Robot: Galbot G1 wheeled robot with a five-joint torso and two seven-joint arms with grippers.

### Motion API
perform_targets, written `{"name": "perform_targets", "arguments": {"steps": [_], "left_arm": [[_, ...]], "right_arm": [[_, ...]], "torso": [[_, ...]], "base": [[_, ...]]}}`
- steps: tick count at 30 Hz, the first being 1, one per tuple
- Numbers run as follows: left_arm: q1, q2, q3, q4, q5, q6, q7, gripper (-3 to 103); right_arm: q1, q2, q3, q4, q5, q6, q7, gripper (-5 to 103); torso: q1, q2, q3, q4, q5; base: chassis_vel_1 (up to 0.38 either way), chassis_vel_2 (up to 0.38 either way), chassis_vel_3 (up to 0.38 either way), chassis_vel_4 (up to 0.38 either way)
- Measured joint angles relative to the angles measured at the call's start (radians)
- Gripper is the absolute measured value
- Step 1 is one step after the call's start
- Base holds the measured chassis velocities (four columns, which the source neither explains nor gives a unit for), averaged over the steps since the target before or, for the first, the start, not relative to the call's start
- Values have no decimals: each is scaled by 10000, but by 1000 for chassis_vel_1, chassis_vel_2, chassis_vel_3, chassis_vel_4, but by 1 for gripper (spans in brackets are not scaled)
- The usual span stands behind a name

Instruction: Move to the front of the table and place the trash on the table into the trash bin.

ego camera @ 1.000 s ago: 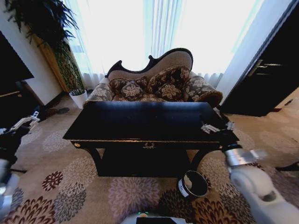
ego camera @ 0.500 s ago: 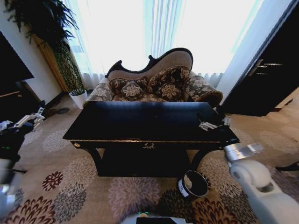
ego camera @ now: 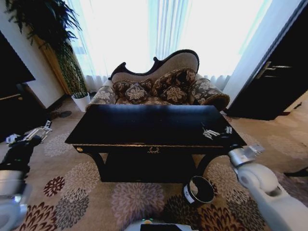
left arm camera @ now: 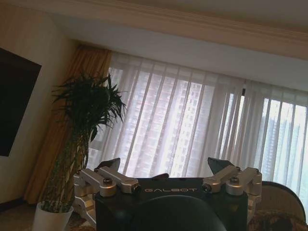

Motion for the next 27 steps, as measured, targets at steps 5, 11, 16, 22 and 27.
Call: {"name": "perform_targets", "arguments": {"steps": [5,11,16,22,27], "left_arm": [[-525,609,798,314,-45,49,-230,100],[-809,1079,1165,855,-243,99,-357,100],[-757,1146,1104,878,-476,44,-250,100],[-784,1083,1305,827,-464,20,-162,100],[-782,1091,1384,634,-430,8,-97,100]], "right_arm": [[-330,433,57,265,-340,449,87,100],[-1234,791,428,705,93,302,36,100],[-1635,1202,828,1042,-260,218,-89,100],[-1940,1638,1028,1227,-519,371,-246,100],[-2120,1918,1278,1305,-469,490,-492,100]], "torso": [[1,-1,0,3,0],[1,0,0,2,-2],[1,0,0,5,-3],[1,0,0,4,0],[3,-1,1,3,-1]], "base": [[0,0,0,0],[0,0,0,0],[0,0,0,0],[0,0,0,0],[23,-21,-29,17]]}}
